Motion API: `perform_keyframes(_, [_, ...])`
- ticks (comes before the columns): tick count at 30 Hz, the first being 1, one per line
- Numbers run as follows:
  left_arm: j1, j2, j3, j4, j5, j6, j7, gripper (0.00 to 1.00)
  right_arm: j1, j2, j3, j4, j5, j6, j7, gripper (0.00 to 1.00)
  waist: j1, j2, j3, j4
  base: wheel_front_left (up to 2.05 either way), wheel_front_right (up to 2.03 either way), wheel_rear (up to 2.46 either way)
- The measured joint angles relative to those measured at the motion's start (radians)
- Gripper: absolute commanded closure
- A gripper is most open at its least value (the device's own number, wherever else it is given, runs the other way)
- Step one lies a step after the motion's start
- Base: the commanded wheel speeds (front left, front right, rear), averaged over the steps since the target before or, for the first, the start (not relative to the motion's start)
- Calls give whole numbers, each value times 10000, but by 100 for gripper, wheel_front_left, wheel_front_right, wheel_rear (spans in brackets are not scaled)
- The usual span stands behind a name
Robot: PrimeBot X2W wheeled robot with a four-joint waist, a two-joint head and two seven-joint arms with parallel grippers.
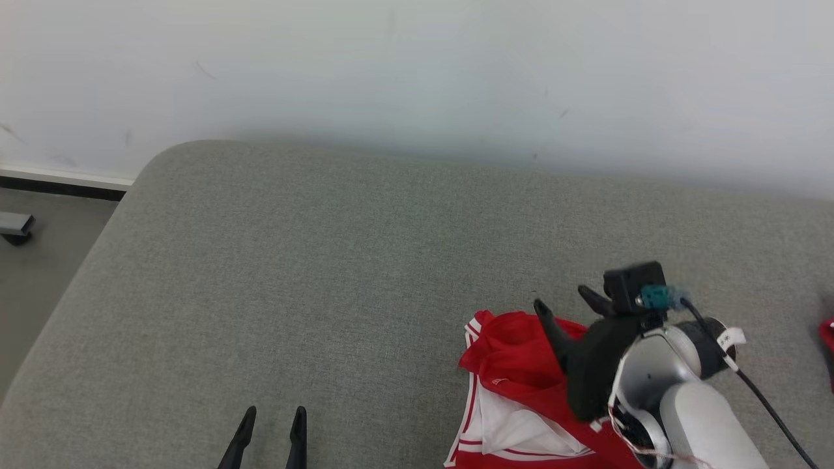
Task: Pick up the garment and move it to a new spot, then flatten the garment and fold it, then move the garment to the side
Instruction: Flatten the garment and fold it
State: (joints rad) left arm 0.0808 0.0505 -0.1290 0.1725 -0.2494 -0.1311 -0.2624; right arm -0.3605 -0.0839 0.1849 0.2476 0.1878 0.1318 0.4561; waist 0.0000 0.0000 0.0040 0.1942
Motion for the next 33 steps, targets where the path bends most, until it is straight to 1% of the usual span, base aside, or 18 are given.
perform_keyframes(2, [5, 0, 15, -29, 2, 0, 0, 0, 684, -215, 79, -861, -334, 0, 209, 0, 0, 0, 10, -18, 0, 0, 0])
perform_keyframes(5, [14, 0, 65, -54, 0, 0, 0, 0, 1760, -341, 0, -1981, -846, 0, 489, 0, 0, 0, 20, -54, 0, 0, 0])
perform_keyframes(9, [23, 0, 94, -56, 0, 0, 0, 0, 2946, -178, -518, -2999, -1127, 0, 702, 0, 0, 0, 28, -98, 0, 0, 0])
perform_keyframes(12, [22, 0, 75, -52, 0, 0, 0, 0, 3442, -8, -972, -3315, -1310, 0, 617, 0, -1, 0, 32, -111, 0, 0, 0])
perform_keyframes(19, [21, 0, 8, -38, 2, 0, 0, 0, 3710, 288, -1762, -3356, -1294, 0, 453, 0, 0, 0, 64, -99, 0, 0, 0])
perform_keyframes(22, [20, 0, 8, -23, 12, 0, 0, 0, 3498, 320, -1812, -3200, -1177, 0, 560, 0, -1, 0, 78, -89, 0, 0, 0])
perform_keyframes(25, [14, 0, -17, 8, 13, 0, 0, 0, 3207, 324, -1795, -2872, -700, 0, 780, 0, 0, 0, 83, -59, 0, 0, 0])
perform_keyframes(33, [-7, 0, -121, 48, 12, 0, 0, 0, 2522, 328, -1732, -2052, -717, 0, 1273, 0, 0, 0, 93, 103, 0, 0, 0])
